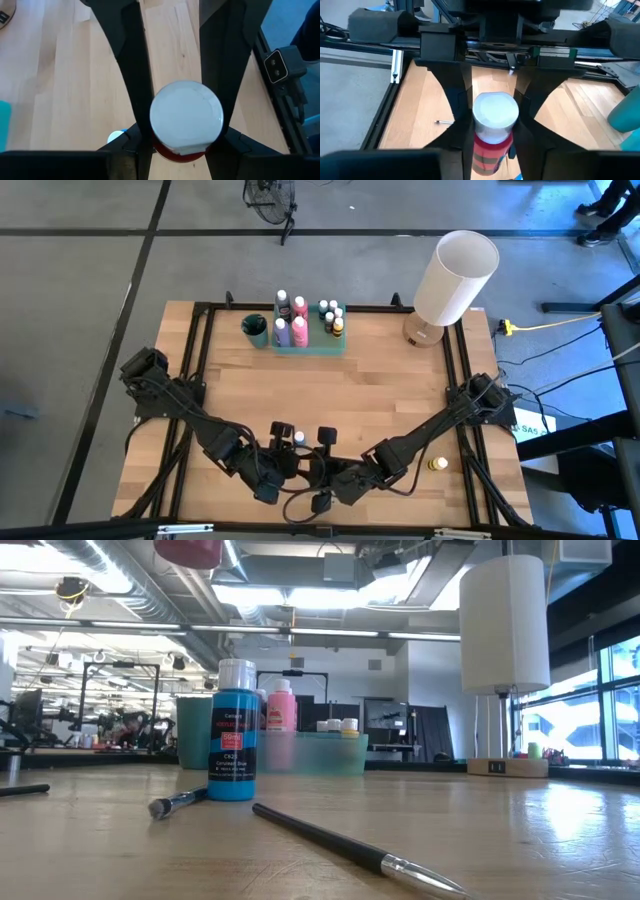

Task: Pick & Place Paint Supplies
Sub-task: Put the small red paint bottle into the green bin

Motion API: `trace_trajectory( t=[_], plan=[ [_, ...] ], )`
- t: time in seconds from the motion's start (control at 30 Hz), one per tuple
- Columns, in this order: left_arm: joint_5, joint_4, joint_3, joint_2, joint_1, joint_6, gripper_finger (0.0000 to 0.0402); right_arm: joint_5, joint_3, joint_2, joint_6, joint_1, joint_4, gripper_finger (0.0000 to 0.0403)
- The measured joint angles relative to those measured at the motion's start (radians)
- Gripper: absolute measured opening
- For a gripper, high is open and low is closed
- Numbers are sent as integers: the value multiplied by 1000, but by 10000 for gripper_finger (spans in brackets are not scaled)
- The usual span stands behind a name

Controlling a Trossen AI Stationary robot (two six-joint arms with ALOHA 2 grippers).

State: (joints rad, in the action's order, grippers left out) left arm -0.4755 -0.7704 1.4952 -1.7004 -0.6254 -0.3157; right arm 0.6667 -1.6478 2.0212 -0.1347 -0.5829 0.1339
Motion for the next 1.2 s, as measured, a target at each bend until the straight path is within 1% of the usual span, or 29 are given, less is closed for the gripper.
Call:
trace_trajectory(
  t=[0.1, 0.43, 0.5, 0.7, 1.2],
  plan=[
    [4, 0, 0, 0, 0, -4, 139, -16, 0, 0, -14, 0, 1, 106],
    [9, 2, -1, 0, 2, -4, 139, -20, -1, 0, -56, -9, 22, 106],
    [23, 5, -1, 0, 2, -3, 139, -19, -1, 0, -61, -14, 23, 106],
    [22, 12, -1, 0, 2, 16, 139, 12, -2, 1, -63, -27, 29, 106],
    [21, 12, -1, 0, 2, 15, 139, 12, -2, 1, -67, -27, 40, 106]
  ],
)
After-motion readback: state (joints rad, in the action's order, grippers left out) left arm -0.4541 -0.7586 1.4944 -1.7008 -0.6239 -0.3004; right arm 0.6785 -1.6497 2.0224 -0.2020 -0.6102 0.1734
